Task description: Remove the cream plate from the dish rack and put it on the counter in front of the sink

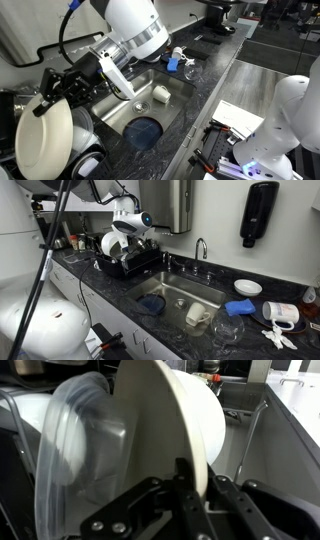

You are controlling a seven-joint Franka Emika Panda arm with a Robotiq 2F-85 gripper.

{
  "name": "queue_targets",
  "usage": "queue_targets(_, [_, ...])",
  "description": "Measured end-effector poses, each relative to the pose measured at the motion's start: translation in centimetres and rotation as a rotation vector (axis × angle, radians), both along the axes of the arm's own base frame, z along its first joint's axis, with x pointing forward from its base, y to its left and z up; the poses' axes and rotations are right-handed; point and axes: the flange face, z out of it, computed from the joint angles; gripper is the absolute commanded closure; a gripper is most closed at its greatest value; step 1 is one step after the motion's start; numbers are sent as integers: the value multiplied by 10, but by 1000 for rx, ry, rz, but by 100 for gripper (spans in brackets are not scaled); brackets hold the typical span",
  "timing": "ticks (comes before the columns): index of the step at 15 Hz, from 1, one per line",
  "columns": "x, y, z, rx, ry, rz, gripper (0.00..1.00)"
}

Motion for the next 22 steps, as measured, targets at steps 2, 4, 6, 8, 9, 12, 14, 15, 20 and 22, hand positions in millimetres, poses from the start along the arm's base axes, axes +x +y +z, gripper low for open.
queue_targets(2, [2,-3,3,16,-29,-6,96])
queue_targets(4, [6,-8,6,49,-70,-11,96])
queue_targets(6, [11,-10,15,112,-120,1,96])
queue_targets(8, [15,-11,23,189,-167,14,96])
queue_targets(9, [16,-12,27,221,-183,20,96])
queue_targets(12, [20,-20,28,251,-186,29,96])
queue_targets(14, [21,-31,23,239,-160,10,96])
queue_targets(15, [21,-39,20,231,-145,-5,96])
queue_targets(20, [5,-104,18,204,-110,-116,96])
queue_targets(22, [-8,-135,23,203,-109,-174,96])
